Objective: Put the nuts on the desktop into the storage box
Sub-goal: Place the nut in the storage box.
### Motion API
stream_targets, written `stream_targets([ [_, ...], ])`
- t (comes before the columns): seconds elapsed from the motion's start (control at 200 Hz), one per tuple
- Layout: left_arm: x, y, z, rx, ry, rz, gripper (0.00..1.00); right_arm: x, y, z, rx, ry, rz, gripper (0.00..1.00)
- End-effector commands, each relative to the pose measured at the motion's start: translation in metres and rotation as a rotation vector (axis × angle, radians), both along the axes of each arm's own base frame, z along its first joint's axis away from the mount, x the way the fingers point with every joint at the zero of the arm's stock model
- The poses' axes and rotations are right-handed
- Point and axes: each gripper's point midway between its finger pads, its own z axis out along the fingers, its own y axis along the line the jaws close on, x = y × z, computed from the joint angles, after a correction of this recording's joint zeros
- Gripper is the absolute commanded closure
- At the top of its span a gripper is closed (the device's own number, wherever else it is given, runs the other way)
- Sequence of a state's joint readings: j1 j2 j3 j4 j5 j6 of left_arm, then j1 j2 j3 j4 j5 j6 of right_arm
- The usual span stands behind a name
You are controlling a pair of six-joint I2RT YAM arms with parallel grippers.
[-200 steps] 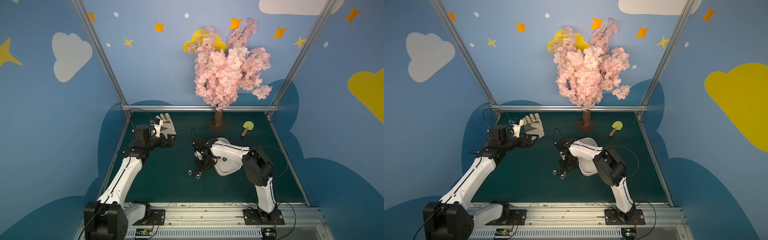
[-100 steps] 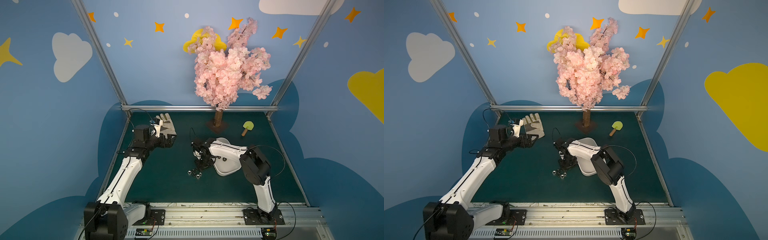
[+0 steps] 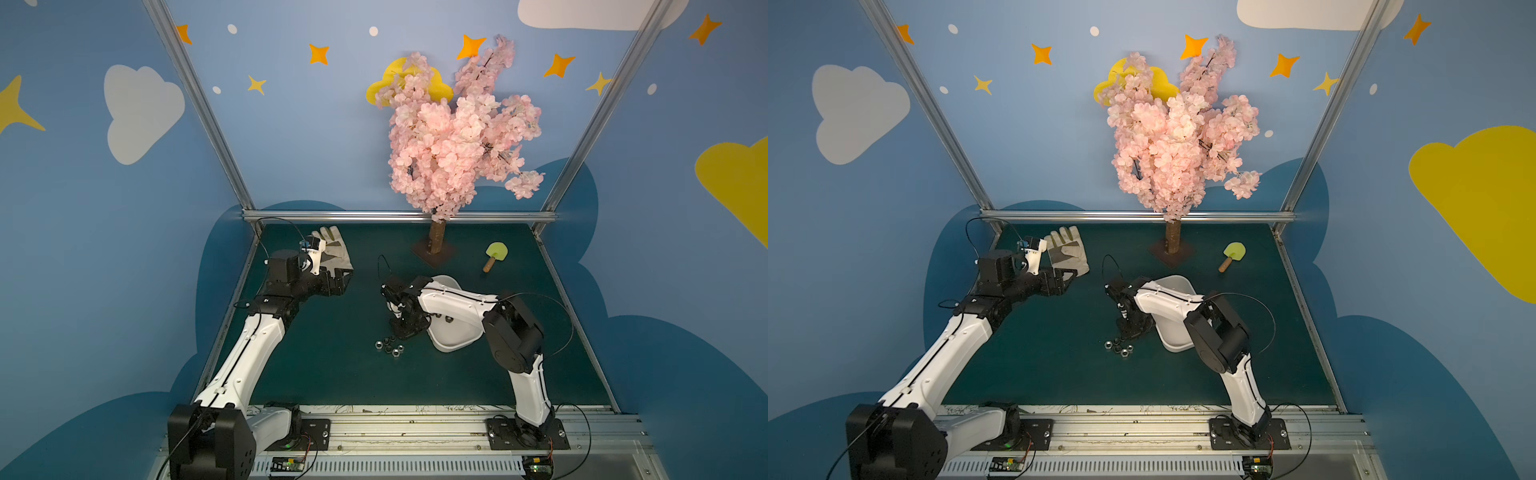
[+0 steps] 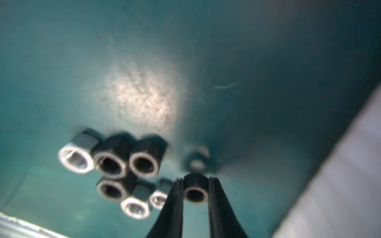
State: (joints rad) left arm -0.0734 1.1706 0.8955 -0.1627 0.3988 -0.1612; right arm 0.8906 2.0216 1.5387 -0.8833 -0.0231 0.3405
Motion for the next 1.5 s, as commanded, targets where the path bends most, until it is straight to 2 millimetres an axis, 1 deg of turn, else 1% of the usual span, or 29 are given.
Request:
stream_targets([
  [0.0, -0.001, -0.001, 0.006, 0.002, -0.03, -0.005, 0.0, 0.025, -0.012, 0.08, 0.122, -0.158, -0.062, 0.88],
  [0.04, -0.002, -0.002, 0.006, 0.001, -0.031, -0.006, 0.0, 0.032, -0.023, 0.094, 0.144, -0.18, -0.091, 0.88],
  [0.075, -0.002, -0.002, 0.006, 0.0, -0.033, -0.005, 0.0, 0.037, -0.035, 0.101, 0.153, -0.192, -0.119, 0.87],
  [0.135, -0.002, -0.003, 0.007, -0.003, -0.036, -0.009, 0.0, 0.044, -0.062, 0.1, 0.133, -0.188, -0.167, 0.87],
  [0.23, -0.002, -0.004, 0.006, -0.003, -0.033, -0.011, 0.0, 0.044, -0.105, 0.082, 0.059, -0.138, -0.233, 0.88],
  [0.27, -0.002, -0.004, 0.006, -0.001, -0.035, -0.011, 0.0, 0.042, -0.117, 0.076, 0.043, -0.119, -0.251, 0.88],
  [0.356, -0.002, -0.004, 0.008, -0.001, -0.039, -0.011, 0.0, 0.036, -0.135, 0.059, 0.022, -0.066, -0.28, 0.88],
  [0.426, -0.003, -0.006, 0.008, -0.004, -0.04, -0.018, 0.0, 0.031, -0.144, 0.045, -0.007, -0.034, -0.292, 0.88],
  [0.506, -0.002, -0.006, 0.008, -0.005, -0.037, -0.018, 0.0, 0.028, -0.146, 0.029, -0.026, -0.002, -0.294, 0.89],
  [0.601, -0.002, -0.006, 0.009, -0.005, -0.039, -0.02, 0.0, 0.028, -0.145, 0.016, -0.036, 0.022, -0.297, 0.89],
  [0.816, -0.003, -0.006, 0.01, 0.0, -0.042, -0.018, 0.0, 0.035, -0.14, -0.004, -0.067, 0.052, -0.293, 0.88],
  [0.941, -0.002, -0.005, 0.01, 0.0, -0.042, -0.016, 0.0, 0.04, -0.135, -0.009, -0.075, 0.067, -0.284, 0.87],
  [1.132, -0.002, -0.005, 0.009, 0.004, -0.036, -0.017, 0.0, 0.045, -0.123, -0.009, -0.072, 0.063, -0.26, 0.86],
  [1.332, -0.004, -0.003, 0.01, 0.014, -0.041, -0.007, 0.0, 0.057, -0.124, -0.019, -0.107, 0.051, -0.256, 0.83],
  [1.397, -0.004, -0.003, 0.009, 0.014, -0.04, -0.006, 0.0, 0.063, -0.123, -0.019, -0.112, 0.04, -0.257, 0.81],
  [1.497, -0.004, -0.003, 0.009, 0.014, -0.041, -0.006, 0.0, 0.069, -0.122, -0.014, -0.119, 0.023, -0.256, 0.72],
])
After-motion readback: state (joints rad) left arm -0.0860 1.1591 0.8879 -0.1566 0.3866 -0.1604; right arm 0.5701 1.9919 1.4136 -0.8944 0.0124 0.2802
